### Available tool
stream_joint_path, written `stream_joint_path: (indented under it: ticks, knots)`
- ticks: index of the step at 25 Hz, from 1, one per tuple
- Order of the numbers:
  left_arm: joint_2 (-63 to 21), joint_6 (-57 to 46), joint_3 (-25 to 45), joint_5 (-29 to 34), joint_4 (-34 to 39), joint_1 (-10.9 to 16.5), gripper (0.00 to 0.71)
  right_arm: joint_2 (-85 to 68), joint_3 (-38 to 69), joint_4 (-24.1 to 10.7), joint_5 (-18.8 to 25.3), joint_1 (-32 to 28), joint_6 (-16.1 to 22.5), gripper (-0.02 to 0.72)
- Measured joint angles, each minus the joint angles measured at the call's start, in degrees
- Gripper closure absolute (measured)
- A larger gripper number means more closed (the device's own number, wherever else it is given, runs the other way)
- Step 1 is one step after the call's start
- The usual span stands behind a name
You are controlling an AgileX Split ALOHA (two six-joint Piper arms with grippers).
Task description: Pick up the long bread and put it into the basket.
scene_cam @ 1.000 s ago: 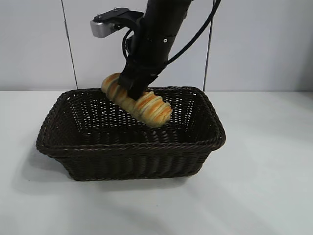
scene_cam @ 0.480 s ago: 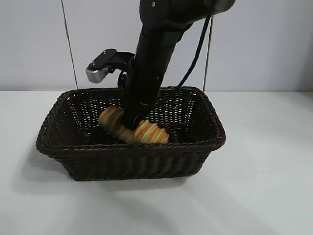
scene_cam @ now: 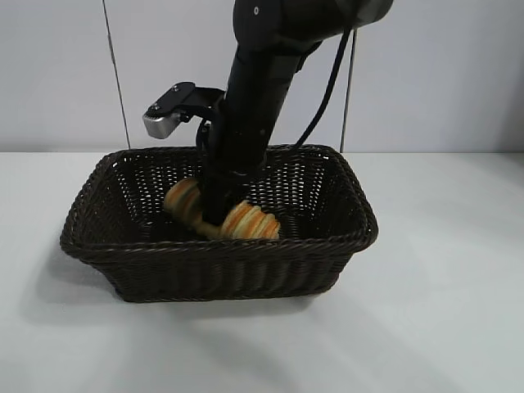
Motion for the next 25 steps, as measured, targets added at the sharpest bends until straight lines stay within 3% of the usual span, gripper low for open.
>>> stream_joint_path:
  ticks: [5, 9, 12, 15, 19, 25]
  knots:
    - [0.0, 0.0, 0.0, 0.0, 0.0, 0.0, 0.015, -0.3, -10.2, -2.4, 11.2, 0.0, 11.9, 0.029]
    - [0.0, 0.0, 0.0, 0.0, 0.0, 0.0, 0.015, -0.3, -15.4, -4.2, 13.2, 0.0, 20.6, 0.029]
    - [0.0, 0.0, 0.0, 0.0, 0.0, 0.0, 0.015, -0.5, -16.1, -7.4, 13.4, 0.0, 25.8, 0.029]
    - [0.0, 0.0, 0.0, 0.0, 0.0, 0.0, 0.015, -0.6, -16.1, -10.2, 13.5, -0.8, 29.7, 0.029]
    - [0.0, 0.0, 0.0, 0.0, 0.0, 0.0, 0.015, -2.4, -16.1, -9.9, 13.6, -5.1, 34.1, 0.029]
    - [0.0, 0.0, 0.0, 0.0, 0.0, 0.0, 0.015, -5.3, -16.2, -9.5, 13.7, -14.5, 35.0, 0.029]
